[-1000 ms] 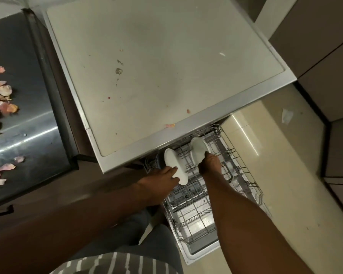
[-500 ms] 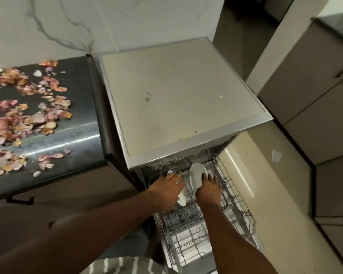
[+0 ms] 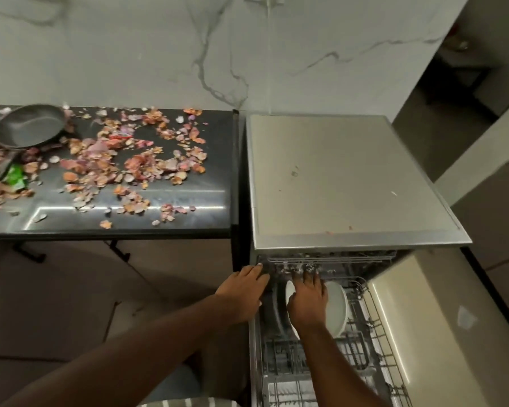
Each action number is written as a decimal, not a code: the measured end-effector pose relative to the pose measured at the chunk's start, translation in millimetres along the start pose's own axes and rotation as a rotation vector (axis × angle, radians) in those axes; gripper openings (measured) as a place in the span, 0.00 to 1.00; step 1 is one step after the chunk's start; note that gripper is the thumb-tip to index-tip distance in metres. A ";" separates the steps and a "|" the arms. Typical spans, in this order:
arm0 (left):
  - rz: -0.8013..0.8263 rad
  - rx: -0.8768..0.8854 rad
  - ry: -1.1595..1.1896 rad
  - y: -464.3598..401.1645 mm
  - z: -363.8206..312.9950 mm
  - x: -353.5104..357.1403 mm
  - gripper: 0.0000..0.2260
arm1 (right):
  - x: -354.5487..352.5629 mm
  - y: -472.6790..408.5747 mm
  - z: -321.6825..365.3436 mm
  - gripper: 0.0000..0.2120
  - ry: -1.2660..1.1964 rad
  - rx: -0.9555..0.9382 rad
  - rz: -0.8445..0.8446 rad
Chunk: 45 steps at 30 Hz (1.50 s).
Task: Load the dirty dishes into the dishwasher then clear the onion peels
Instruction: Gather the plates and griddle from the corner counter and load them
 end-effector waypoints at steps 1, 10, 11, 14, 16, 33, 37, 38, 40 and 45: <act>-0.016 -0.013 0.011 5.7 4.6 -4.4 0.30 | -1.7 0.5 8.3 0.31 -0.004 -0.021 -0.007; -0.154 -0.142 0.027 66.7 87.0 -31.4 0.29 | -21.6 7.4 109.6 0.18 0.005 -0.141 -0.048; -0.163 -0.157 0.028 74.6 96.2 -35.0 0.29 | -25.0 9.1 122.9 0.14 -0.002 -0.145 -0.053; -0.204 -0.204 0.047 110.0 137.4 -51.0 0.29 | -35.7 20.7 184.5 0.13 -0.069 -0.206 -0.066; -0.244 -0.219 0.056 134.1 165.4 -63.5 0.29 | -43.0 29.1 225.0 0.12 -0.094 -0.238 -0.093; -0.675 -0.590 0.191 344.5 391.2 -115.3 0.29 | -87.4 77.0 555.5 0.12 -0.352 -0.720 -0.239; -0.751 -0.729 0.214 358.4 427.1 -118.0 0.31 | -99.1 60.3 607.5 0.11 -0.318 -0.829 -0.248; -0.760 -0.763 0.215 359.9 435.6 -116.7 0.32 | -100.3 54.2 620.2 0.12 -0.315 -0.860 -0.239; -0.778 -0.824 0.213 362.7 453.5 -118.9 0.33 | -104.8 41.8 649.7 0.12 -0.321 -0.926 -0.209; -0.818 -0.979 0.273 362.4 491.8 -137.0 0.34 | -119.0 16.6 712.8 0.14 -0.283 -1.072 -0.141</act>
Point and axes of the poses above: each hand's wrist, its own y-axis away from the middle knuckle, its own x-axis out of the palm, z = x × y, the point moved 1 cm from there along -y, towards the middle knuckle, and after that the axes turned 10 degrees about y, right-handed, at the moved point
